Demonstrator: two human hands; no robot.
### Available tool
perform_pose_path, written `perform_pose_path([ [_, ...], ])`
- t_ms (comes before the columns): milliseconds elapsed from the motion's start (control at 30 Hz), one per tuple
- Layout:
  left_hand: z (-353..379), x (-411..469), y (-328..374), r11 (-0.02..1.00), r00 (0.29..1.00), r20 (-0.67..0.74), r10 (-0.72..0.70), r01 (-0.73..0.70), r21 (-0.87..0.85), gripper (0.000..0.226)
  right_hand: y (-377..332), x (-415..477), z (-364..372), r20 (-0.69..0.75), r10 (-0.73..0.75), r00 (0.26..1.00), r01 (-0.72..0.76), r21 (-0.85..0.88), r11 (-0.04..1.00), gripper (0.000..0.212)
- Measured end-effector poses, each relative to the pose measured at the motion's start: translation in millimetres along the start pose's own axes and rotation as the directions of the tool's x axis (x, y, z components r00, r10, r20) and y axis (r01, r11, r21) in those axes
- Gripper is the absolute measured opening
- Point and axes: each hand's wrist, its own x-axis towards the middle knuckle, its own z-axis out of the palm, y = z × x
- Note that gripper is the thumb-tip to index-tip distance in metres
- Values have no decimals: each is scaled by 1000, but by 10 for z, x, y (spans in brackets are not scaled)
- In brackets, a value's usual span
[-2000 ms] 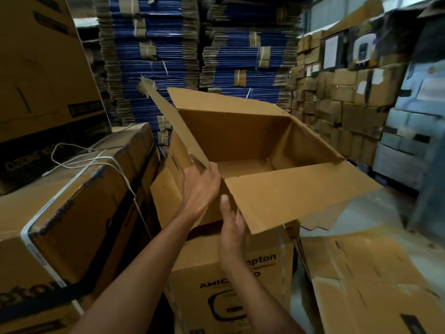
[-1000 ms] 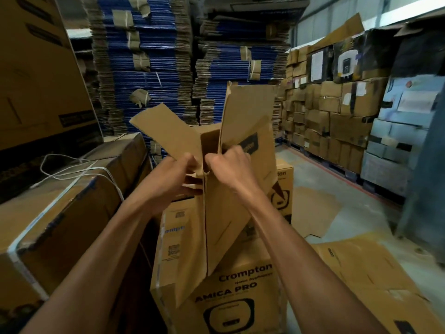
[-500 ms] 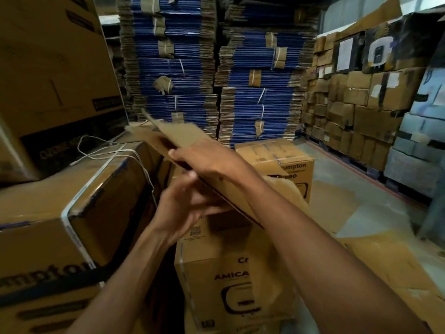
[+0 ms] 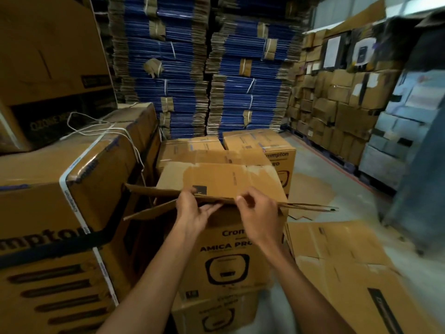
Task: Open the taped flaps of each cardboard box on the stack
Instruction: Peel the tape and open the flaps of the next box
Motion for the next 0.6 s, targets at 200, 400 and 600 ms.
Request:
perform_pose_path([
  [200,-294,-243,-479,990,989,-86,-123,128,60,52,595,-448,-354,385,641,663,-698,627,345,30],
  [400,-422,-666,-880,988,987,88,-134,126,91,21,1137,-664,-917,315,773,551,-447,893,-45,54],
  [600,-367,-1005,-1001,992,981,153,-122,114,61,23,1112,-751,-1296,64,794,604,-431,865,258,34],
])
